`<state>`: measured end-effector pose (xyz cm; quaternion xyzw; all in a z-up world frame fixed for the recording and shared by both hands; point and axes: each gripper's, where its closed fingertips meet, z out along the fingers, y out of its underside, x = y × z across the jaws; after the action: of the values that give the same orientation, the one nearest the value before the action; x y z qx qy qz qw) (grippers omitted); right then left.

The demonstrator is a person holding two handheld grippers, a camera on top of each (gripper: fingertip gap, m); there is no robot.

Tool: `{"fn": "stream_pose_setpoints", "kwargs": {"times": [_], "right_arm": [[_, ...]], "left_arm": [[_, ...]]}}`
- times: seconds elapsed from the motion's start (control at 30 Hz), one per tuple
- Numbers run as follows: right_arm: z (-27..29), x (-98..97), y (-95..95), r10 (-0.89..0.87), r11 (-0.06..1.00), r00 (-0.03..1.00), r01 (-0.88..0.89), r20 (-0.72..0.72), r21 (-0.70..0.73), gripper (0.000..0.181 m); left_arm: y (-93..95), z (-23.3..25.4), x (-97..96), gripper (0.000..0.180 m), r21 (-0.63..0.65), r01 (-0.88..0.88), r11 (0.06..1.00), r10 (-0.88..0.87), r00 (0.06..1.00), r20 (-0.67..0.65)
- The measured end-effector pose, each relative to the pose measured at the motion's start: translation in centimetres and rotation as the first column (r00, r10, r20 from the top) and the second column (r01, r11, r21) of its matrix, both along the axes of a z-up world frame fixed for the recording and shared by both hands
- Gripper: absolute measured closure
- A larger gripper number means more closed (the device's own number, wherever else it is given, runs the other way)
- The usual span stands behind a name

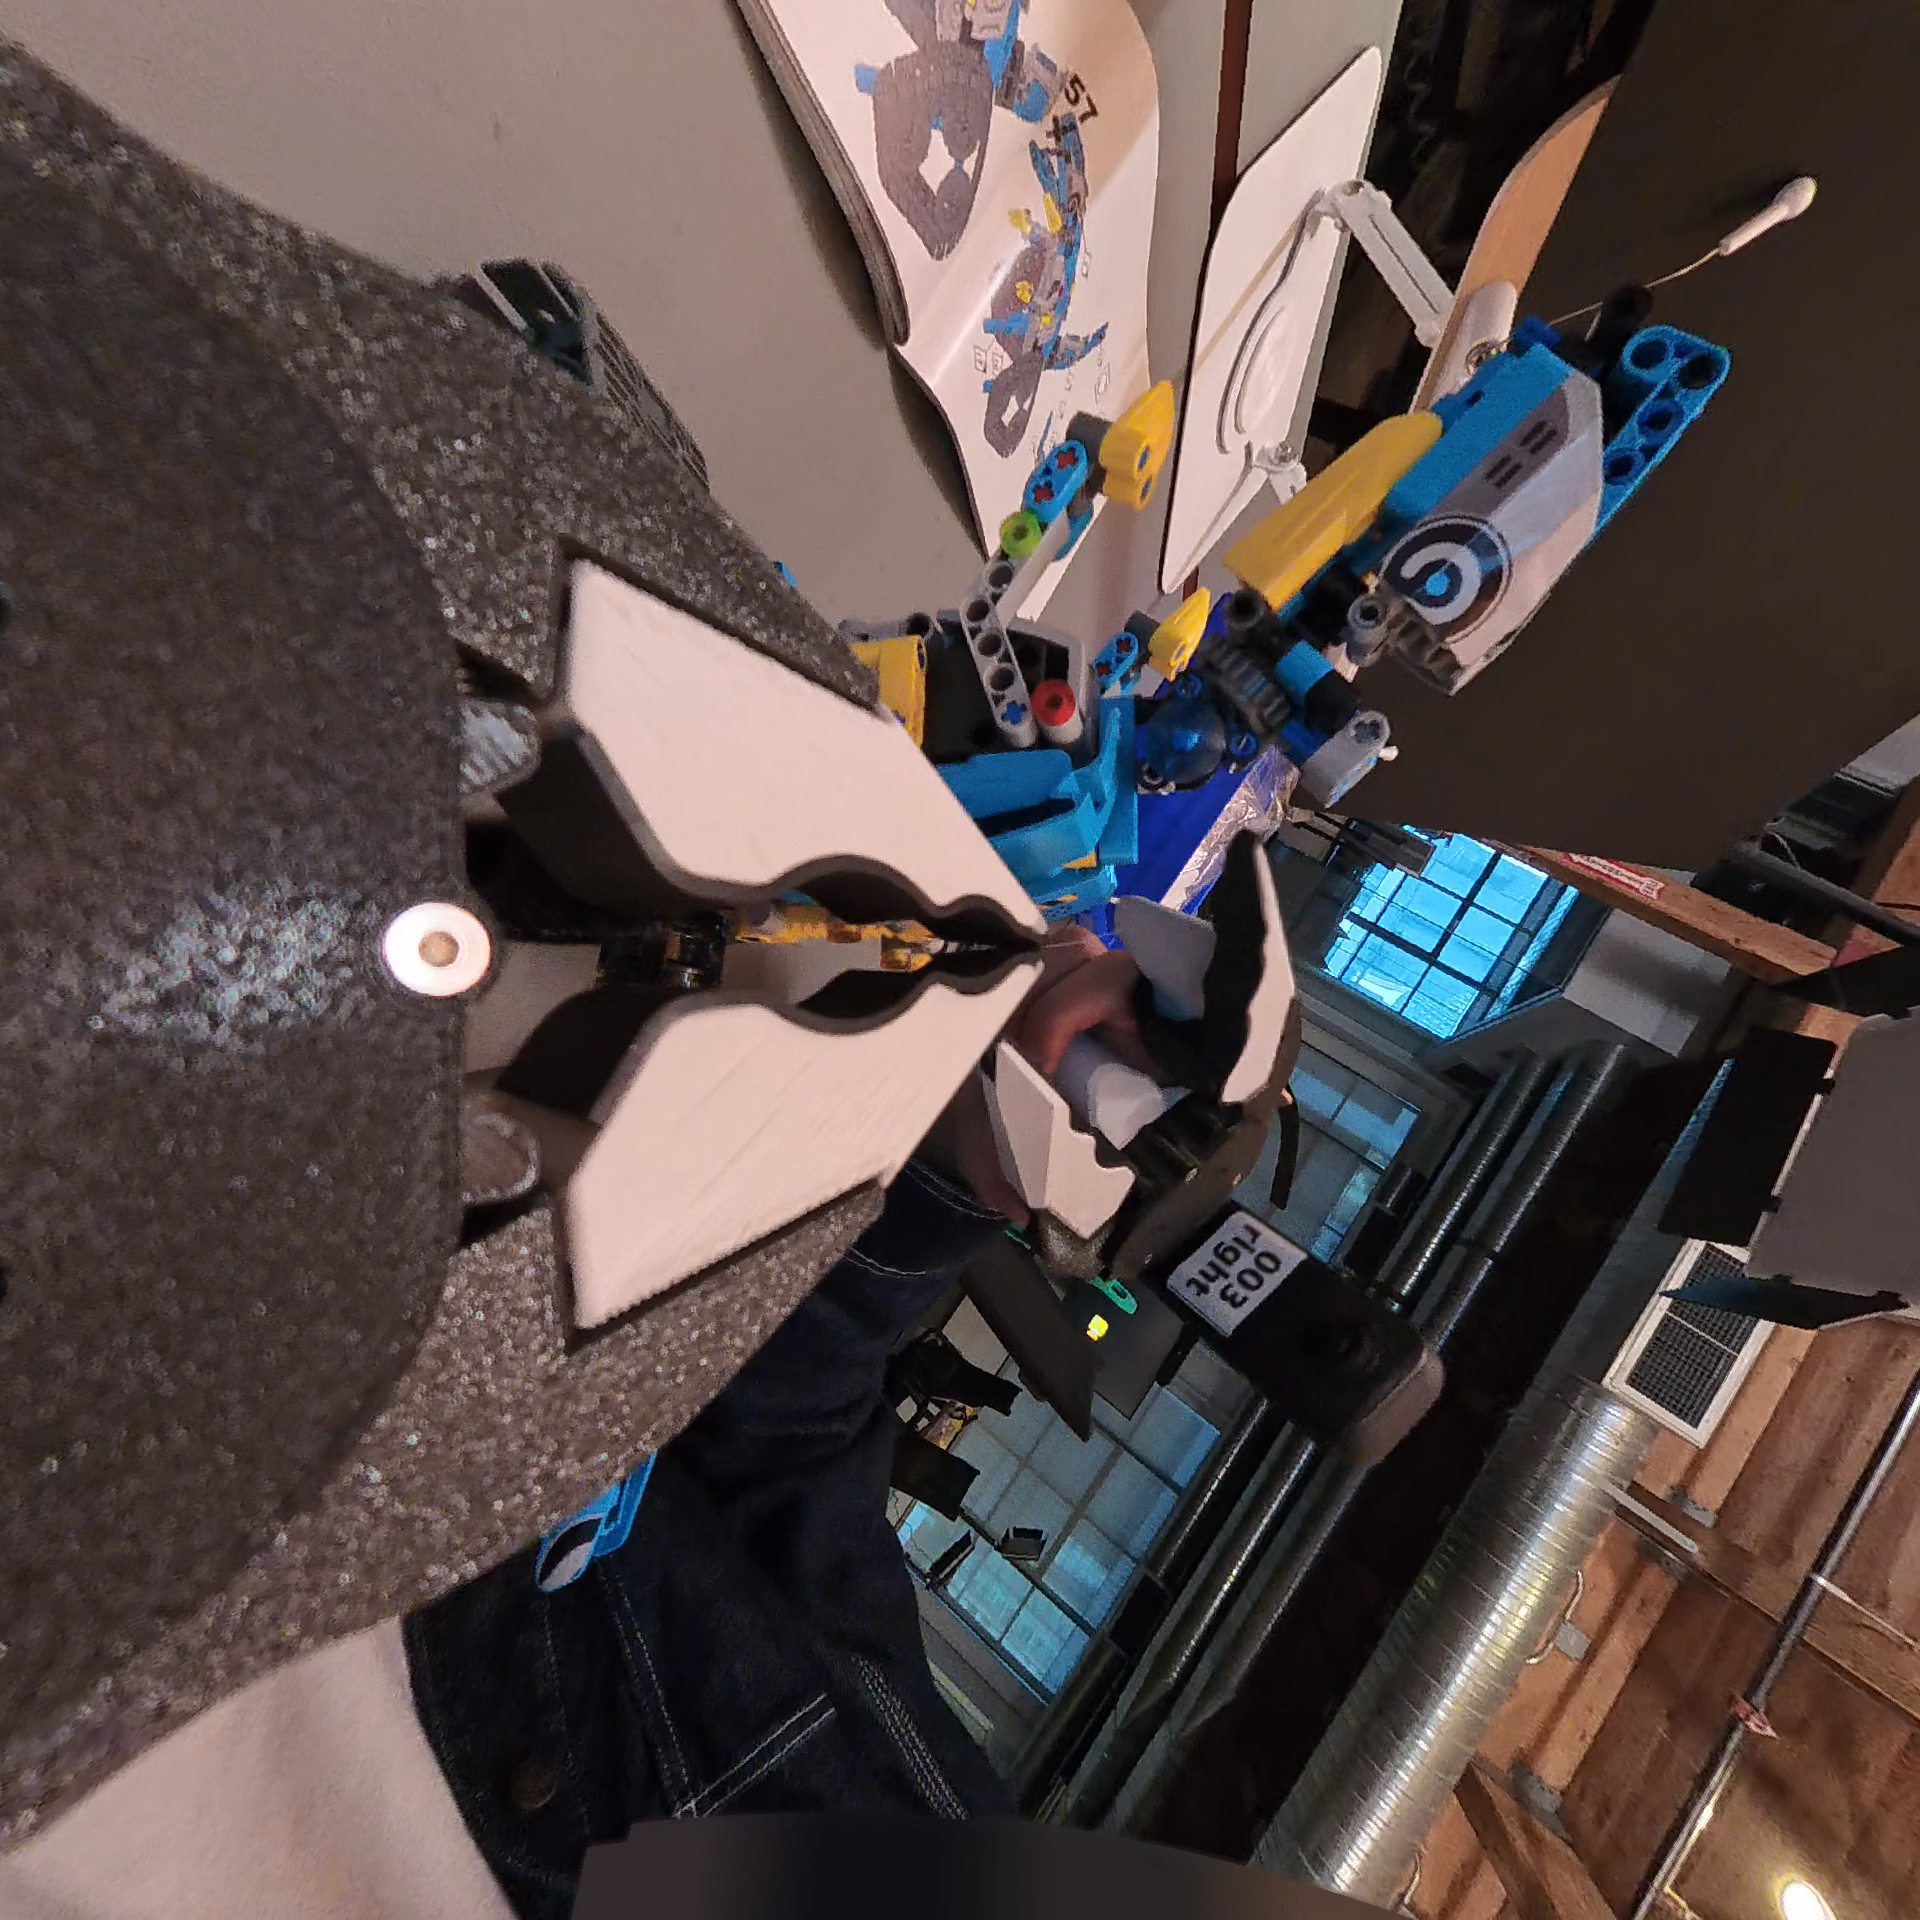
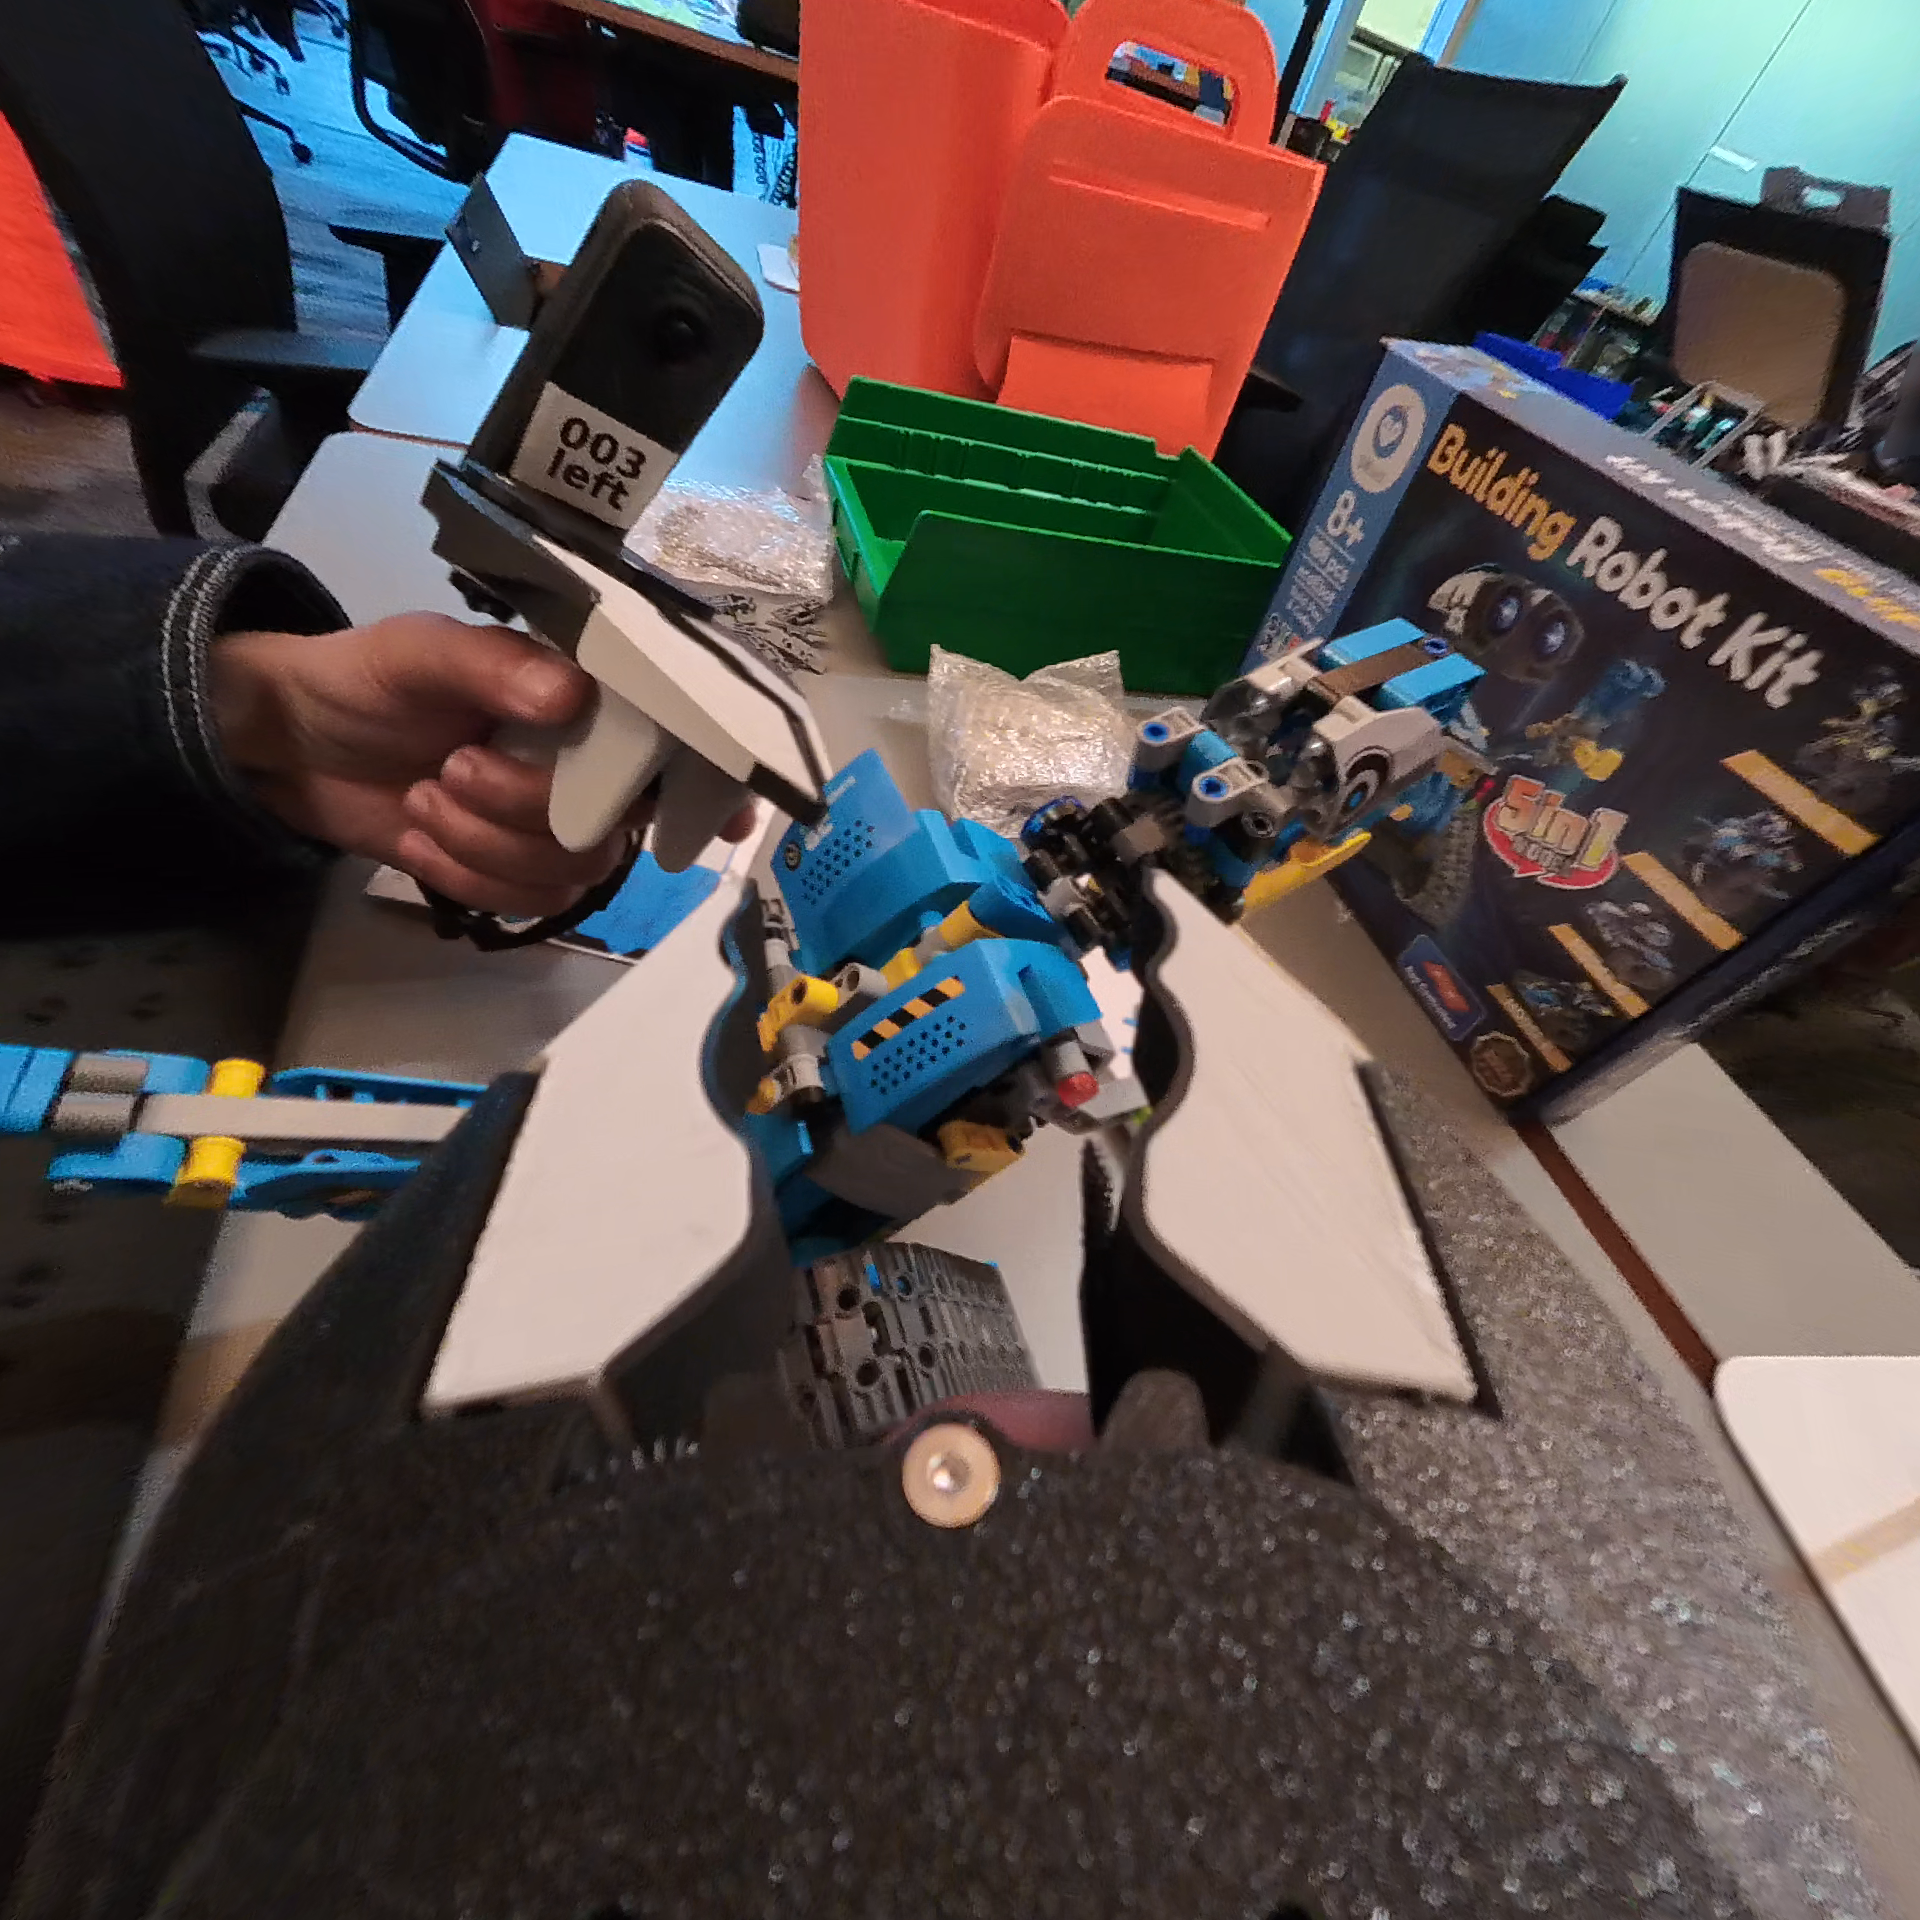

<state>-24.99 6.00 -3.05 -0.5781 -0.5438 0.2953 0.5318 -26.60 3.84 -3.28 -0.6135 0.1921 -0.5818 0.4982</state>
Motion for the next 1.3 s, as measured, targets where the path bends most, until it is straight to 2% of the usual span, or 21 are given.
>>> {"fn": "stream_pose_setpoints", "kwargs": {"times": [0.1, 0.33, 0.73, 1.3], "right_arm": [[-0.9, -0.5, -0.2, 0.018, 0.998, 1.0, -0.018, 0.006, -0.057, 0.113], [-1.4, -0.7, 0.3, -0.006, 0.999, 0.999, 0.008, 0.032, -0.043, 0.118], [-1.3, -0.6, 0.7, -0.02, 1.0, 1.0, 0.02, 0.02, -0.017, 0.127], [-1.5, -0.7, 0.6, -0.038, 0.999, 0.998, 0.038, 0.054, 0.001, 0.122]], "left_arm": [[-0.1, 0.0, 0.1, 0.18, 0.003, 0.004, 1.0, -0.004, 1.0, 0.003], [0.1, -0.7, 0.4, 0.18, -0.006, 0.0, 1.0, 0.0, 1.0, -0.028], [0.3, -0.6, -0.2, 0.18, -0.017, -0.002, 1.0, 0.002, 1.0, -0.008], [0.2, -1.0, 0.2, 0.18, -0.01, 0.003, 1.0, -0.003, 1.0, -0.031]]}}
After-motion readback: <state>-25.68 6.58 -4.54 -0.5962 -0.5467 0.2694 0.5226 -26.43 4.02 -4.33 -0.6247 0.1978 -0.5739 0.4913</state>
